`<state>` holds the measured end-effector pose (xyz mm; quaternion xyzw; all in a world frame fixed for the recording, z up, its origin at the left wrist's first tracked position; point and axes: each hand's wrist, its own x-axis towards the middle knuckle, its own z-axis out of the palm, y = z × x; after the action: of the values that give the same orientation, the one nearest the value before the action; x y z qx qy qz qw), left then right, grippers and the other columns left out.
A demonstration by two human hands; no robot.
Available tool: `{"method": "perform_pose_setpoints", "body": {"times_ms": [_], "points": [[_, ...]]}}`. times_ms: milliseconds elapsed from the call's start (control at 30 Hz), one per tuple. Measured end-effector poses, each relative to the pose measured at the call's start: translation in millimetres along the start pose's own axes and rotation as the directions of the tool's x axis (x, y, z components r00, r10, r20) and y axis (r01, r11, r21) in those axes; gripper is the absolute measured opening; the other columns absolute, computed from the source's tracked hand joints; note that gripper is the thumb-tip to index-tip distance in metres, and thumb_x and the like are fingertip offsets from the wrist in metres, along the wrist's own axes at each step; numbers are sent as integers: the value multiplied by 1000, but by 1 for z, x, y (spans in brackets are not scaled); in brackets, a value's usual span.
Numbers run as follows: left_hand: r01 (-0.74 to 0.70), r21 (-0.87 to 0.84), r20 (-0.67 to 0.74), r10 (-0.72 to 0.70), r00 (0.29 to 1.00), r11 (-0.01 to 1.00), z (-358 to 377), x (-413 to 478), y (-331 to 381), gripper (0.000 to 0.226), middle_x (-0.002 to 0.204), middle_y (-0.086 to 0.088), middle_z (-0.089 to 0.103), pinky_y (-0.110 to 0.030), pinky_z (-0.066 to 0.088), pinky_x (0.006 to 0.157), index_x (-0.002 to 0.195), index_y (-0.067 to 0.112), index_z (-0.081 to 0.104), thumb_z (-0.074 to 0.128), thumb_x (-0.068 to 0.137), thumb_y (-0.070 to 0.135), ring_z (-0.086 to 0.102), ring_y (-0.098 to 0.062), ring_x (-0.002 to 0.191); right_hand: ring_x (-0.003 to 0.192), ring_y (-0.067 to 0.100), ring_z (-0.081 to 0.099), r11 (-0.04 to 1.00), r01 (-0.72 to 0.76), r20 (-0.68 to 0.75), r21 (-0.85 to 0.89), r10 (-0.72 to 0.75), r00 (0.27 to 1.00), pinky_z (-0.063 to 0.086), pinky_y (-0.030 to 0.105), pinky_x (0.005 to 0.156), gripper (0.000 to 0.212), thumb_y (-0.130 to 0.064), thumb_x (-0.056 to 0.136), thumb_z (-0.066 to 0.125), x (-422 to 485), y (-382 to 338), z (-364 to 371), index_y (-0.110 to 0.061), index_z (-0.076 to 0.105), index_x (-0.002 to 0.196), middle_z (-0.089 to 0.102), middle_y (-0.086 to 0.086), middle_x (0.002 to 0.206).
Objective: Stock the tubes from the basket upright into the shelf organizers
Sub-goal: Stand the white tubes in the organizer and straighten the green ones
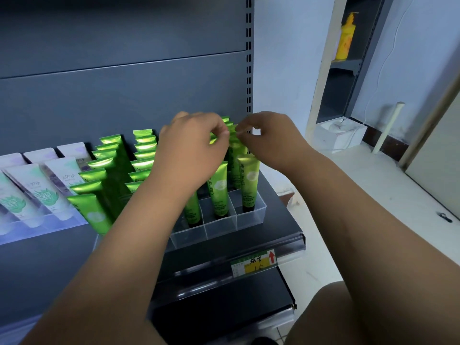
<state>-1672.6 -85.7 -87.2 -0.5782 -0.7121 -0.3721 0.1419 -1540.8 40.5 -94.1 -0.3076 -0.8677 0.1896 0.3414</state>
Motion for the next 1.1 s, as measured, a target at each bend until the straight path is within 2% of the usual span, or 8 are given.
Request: {"method": "perform_pose_setpoints", "body": {"times_ms": [133, 267, 367, 533, 933, 1100], "points": [[-14, 98, 104, 4, 995, 995, 6, -4, 11, 12, 97, 14, 69, -43, 46, 92, 93, 31, 70, 62, 93, 41, 54, -20, 104, 94, 11, 64, 1000, 13, -1, 0, -13, 1000, 52, 34, 87, 16, -19, 89, 64, -11, 2, -15, -16, 79, 93, 73, -4, 97], [-33, 212, 197, -10, 980, 977, 12, -3, 20, 14, 97, 14, 69, -44, 41, 96, 94, 33, 71, 66, 90, 45, 54, -20, 108, 89, 5, 64, 1000, 13, 102, -19, -11, 995, 53, 24, 83, 16, -16, 88, 64, -19, 8, -24, -18, 80, 90, 75, -8, 95], [-41, 259, 224, -18, 974, 965, 17, -3, 24, 6, 94, 11, 69, -45, 42, 96, 92, 32, 71, 68, 88, 36, 56, -21, 107, 90, 9, 67, 998, 35, 178, -52, -25, 984, 56, 32, 87, 20, -10, 87, 63, -21, 14, -24, -18, 81, 91, 76, -6, 95], [-9, 216, 202, -35, 979, 976, 24, 0, 28, 14, 86, 12, 69, -44, 45, 93, 88, 30, 71, 66, 85, 17, 56, -21, 101, 85, 8, 67, 998, 53, 198, -37, -45, 979, 57, 34, 86, 15, -16, 87, 71, -18, 28, -21, -22, 80, 97, 75, -6, 92], [3, 121, 159, -22, 987, 993, 32, -3, 25, 17, 84, 11, 64, -46, 52, 84, 81, 31, 71, 69, 81, 14, 59, -23, 92, 88, 14, 67, 985, 153, 152, -81, -140, 978, 55, 39, 86, 15, -17, 90, 69, -17, 33, -17, -19, 81, 99, 76, -2, 95], [2, 117, 145, -19, 989, 993, 32, -5, 23, 17, 84, 11, 63, -46, 52, 84, 80, 30, 70, 67, 81, 12, 59, -22, 91, 86, 13, 67, 986, 145, 161, -80, -131, 978, 55, 38, 86, 16, -15, 88, 68, -17, 29, -18, -20, 81, 96, 76, -3, 93]]}}
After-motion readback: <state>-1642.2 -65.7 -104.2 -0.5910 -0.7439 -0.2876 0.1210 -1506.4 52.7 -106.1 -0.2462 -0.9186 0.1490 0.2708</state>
